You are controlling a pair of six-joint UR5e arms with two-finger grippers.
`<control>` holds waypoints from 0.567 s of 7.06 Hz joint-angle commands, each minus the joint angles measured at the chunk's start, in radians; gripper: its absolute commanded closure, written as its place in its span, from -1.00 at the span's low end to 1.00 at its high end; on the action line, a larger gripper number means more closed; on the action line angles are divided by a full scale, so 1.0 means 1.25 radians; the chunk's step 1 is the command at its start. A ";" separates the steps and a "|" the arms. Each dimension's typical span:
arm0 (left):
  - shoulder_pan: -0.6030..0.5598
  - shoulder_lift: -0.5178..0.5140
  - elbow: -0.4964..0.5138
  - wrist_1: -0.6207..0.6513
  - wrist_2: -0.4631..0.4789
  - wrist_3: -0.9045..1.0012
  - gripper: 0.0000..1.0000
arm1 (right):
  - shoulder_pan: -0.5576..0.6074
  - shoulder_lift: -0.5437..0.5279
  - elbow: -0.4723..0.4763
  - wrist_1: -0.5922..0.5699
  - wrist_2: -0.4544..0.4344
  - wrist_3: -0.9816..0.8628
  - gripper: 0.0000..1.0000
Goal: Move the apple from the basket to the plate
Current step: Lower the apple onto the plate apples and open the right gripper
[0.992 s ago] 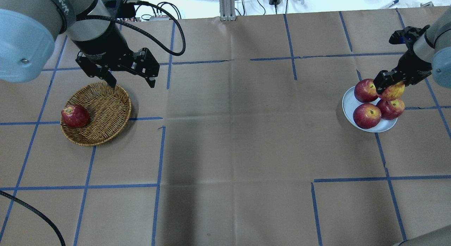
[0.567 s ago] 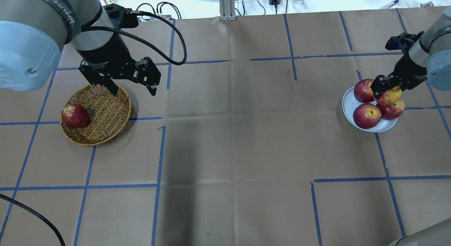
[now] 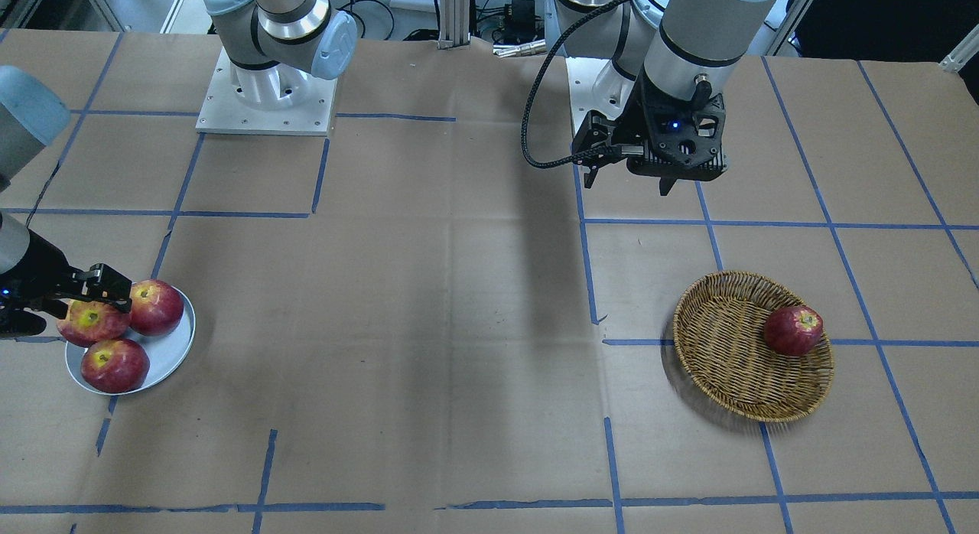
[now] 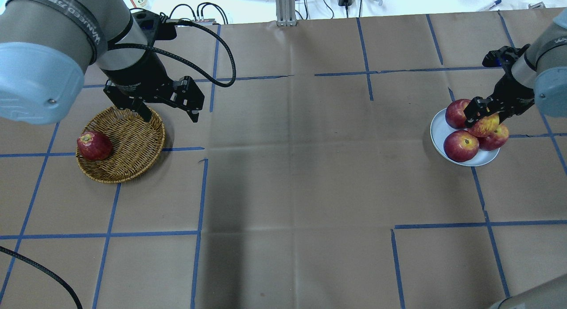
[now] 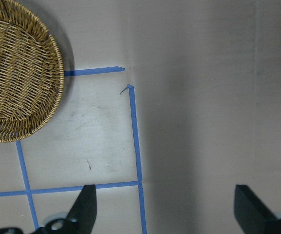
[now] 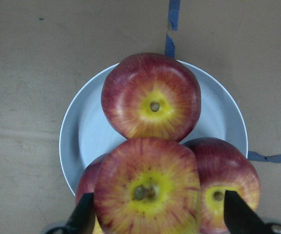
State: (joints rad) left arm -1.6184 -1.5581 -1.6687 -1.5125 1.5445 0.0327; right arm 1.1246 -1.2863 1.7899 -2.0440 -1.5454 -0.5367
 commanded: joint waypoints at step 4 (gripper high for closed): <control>0.001 -0.026 -0.031 0.059 0.003 0.000 -0.98 | 0.096 -0.090 -0.240 0.339 -0.002 0.078 -1.00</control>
State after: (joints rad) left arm -1.6169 -1.5847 -1.7077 -1.4415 1.5474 0.0322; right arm 1.1863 -1.3502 1.5288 -1.7145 -1.5438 -0.4933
